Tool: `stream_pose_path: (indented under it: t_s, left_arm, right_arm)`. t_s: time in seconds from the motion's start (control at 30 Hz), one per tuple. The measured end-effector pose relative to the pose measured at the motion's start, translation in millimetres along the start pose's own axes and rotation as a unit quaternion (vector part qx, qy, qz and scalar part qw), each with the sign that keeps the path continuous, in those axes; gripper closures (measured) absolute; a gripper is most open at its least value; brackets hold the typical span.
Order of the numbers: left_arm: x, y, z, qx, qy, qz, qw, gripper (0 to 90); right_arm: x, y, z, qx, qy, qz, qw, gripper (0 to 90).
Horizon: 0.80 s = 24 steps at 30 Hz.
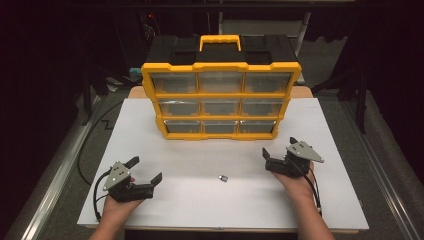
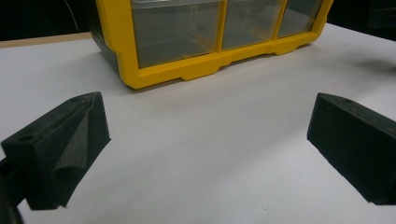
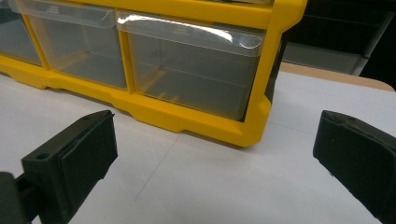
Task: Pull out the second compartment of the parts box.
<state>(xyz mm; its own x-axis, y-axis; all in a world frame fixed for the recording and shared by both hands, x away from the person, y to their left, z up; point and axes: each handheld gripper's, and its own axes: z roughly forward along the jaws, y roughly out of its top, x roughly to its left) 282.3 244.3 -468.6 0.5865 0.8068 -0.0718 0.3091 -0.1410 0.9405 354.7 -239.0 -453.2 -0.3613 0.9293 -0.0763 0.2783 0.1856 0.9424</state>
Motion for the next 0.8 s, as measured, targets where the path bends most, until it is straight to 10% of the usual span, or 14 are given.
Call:
stream_pose_path:
  t_s: [0.8]
  left_arm:
    - [1.7,-1.5,-1.9,-0.009,-0.008,-0.012,0.9999,0.4]
  right_arm:
    - [3.3,3.6,-2.3,0.015,-0.001,-0.035,0.9993,0.0]
